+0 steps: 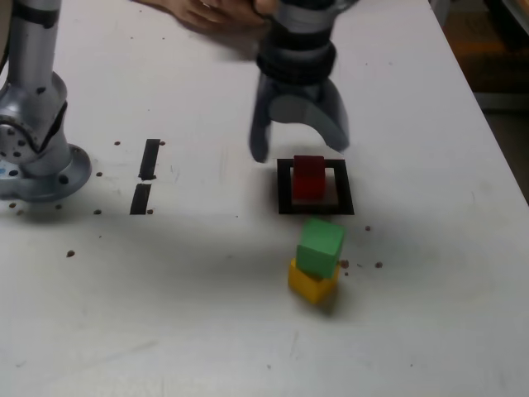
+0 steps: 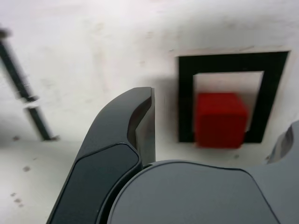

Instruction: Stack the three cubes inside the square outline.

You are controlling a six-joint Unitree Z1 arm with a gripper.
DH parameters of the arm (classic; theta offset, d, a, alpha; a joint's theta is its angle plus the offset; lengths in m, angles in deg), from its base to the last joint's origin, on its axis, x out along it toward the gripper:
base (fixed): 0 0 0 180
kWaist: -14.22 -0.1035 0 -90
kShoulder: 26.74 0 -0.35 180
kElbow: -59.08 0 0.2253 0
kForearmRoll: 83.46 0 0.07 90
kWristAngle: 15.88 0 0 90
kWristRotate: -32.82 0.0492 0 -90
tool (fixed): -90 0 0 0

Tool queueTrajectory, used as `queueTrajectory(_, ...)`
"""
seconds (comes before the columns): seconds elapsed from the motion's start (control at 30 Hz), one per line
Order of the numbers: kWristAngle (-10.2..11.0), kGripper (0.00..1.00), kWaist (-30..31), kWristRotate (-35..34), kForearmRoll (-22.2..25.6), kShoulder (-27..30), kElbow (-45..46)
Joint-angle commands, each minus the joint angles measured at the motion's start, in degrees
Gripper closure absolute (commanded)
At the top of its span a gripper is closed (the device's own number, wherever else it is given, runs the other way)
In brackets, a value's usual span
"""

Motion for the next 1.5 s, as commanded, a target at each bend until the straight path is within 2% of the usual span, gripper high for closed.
queueTrajectory(0.0, 0.93, 0.0, 2.06, -1.32, 1.33, 3.04, -0.58)
queueTrajectory(0.2, 2.52, 0.0, 9.0, -2.82, 7.59, 7.4, -5.26)
queueTrajectory(0.3, 2.4, 0.01, 12.57, -2.82, 10.11, 8.38, -7.96)
queueTrajectory(0.43, 1.51, 0.01, 16.93, -2.97, 11.19, 8.08, -10.74)
queueTrajectory(0.77, -0.63, 0.04, 23.97, -5.05, 12.93, 0.36, -16.36)
queueTrajectory(1.47, -3.62, 0.06, 25.94, -4.09, 9.31, -12.74, -21.28)
